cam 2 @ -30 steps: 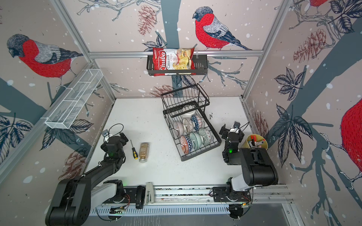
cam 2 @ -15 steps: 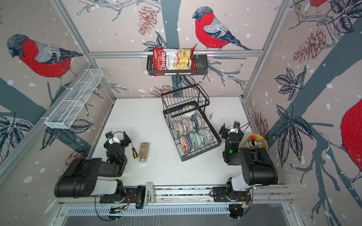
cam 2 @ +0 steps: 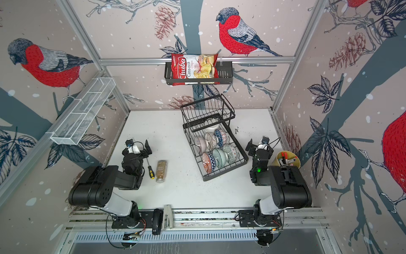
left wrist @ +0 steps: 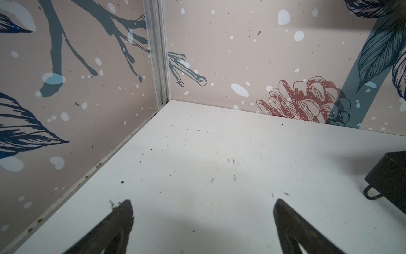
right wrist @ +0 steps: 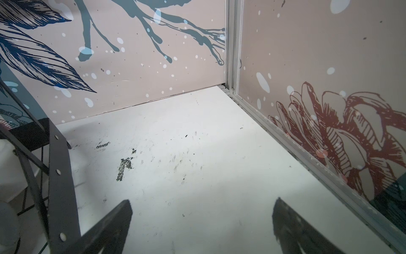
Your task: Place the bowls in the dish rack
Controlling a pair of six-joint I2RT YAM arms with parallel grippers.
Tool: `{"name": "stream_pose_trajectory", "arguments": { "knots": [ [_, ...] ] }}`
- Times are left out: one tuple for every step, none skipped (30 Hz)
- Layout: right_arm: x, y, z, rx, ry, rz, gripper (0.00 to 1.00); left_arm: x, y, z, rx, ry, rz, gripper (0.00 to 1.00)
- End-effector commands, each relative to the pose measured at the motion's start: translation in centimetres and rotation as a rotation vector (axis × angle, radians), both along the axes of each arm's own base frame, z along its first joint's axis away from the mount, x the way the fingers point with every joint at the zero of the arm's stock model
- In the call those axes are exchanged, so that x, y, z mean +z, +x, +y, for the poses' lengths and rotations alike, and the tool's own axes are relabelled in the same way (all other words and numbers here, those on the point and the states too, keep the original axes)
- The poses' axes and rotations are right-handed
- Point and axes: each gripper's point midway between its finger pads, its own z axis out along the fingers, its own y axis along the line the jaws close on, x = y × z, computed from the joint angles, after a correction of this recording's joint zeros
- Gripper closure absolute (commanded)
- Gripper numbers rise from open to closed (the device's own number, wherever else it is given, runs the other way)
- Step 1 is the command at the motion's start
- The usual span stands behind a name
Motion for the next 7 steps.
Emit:
{"name": "stream_pose_trajectory", "arguments": {
  "knots": [
    [0.84, 0.23, 0.13, 0.016, -0.004, -0.038, 0.0, 0.44, 0.15, -0.02, -0.001, 0.018, -0.012, 0.02],
    [0.81, 0.23, 0.26, 0.023, -0.005, -0.035, 0.01, 0.43, 0.14, -0.04, -0.002, 0.018, -0.012, 0.02],
    [0.83, 0.22, 0.27, 0.024, -0.005, -0.036, 0.0, 0.43, 0.13, -0.04, -0.003, 0.018, -0.012, 0.02],
    [0.83, 0.23, 0.18, 0.021, -0.005, -0.036, 0.01, 0.44, 0.14, -0.03, -0.002, 0.019, -0.012, 0.01],
    [0.81, 0.21, 0.19, 0.021, -0.004, -0.036, 0.01, 0.45, 0.14, -0.06, -0.003, 0.019, -0.012, 0.02],
    [0.88, 0.22, 0.2, 0.022, -0.004, -0.038, 0.0, 0.43, 0.07, -0.05, -0.002, 0.021, -0.012, 0.02],
    [0.83, 0.2, 0.19, 0.021, -0.004, -0.036, 0.0, 0.51, 0.1, -0.08, -0.002, 0.021, -0.014, 0.02]
  ]
}}
